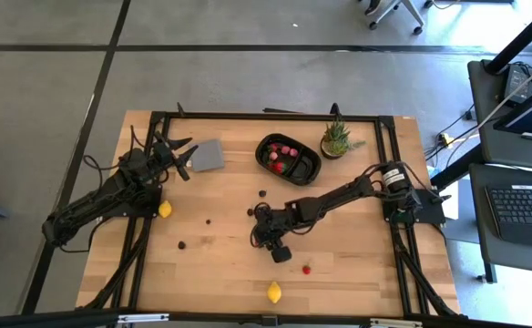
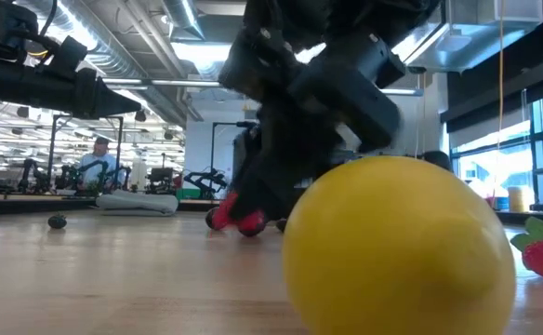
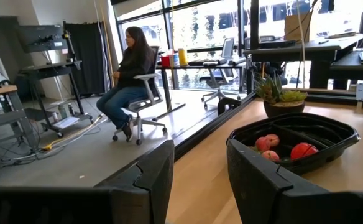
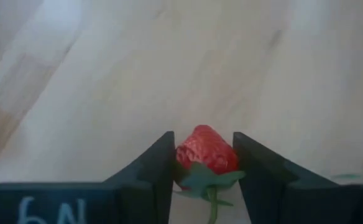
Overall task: Pick and placing Produce into tupperware
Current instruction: Put the left strawberry into the black bin
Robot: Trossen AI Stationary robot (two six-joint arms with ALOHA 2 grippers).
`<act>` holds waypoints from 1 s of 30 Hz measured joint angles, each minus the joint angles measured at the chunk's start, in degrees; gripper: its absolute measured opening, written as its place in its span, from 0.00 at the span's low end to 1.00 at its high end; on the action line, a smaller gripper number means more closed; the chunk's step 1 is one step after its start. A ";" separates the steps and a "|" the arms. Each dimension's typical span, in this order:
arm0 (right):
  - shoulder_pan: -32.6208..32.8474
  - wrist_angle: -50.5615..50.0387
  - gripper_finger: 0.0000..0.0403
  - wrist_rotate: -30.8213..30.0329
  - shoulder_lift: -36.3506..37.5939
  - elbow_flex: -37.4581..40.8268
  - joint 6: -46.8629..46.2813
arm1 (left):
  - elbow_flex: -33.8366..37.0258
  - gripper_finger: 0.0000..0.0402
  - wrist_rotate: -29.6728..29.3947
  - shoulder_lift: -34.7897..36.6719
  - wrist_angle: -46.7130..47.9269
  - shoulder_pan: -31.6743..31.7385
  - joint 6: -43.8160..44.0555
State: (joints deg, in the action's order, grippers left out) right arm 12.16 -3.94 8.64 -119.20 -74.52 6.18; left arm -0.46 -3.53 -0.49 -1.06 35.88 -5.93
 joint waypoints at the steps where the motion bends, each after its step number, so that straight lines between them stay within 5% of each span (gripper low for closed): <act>1: -0.66 -0.57 0.35 -0.04 0.96 0.00 -0.53 | 0.01 0.35 0.00 0.00 0.00 -0.02 0.56; 6: -5.33 -5.01 0.39 -1.12 7.01 0.00 -5.52 | 0.00 0.35 0.00 0.00 0.02 -0.02 2.80; 14: -17.86 -15.29 0.36 -17.03 17.16 -0.04 -12.73 | 0.00 0.35 0.00 0.01 0.01 -0.02 2.40; 22: -29.74 -19.69 0.39 -16.74 12.74 -0.03 -15.00 | 0.02 0.35 0.00 0.02 0.00 -0.02 2.39; 30: -32.36 -19.91 0.39 -16.52 9.24 0.00 -16.30 | 0.01 0.35 0.00 0.02 0.00 -0.01 2.36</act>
State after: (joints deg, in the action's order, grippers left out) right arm -20.21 -23.84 -7.88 -109.96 -74.52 -10.12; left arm -0.45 -3.53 -0.47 -1.06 35.87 -3.57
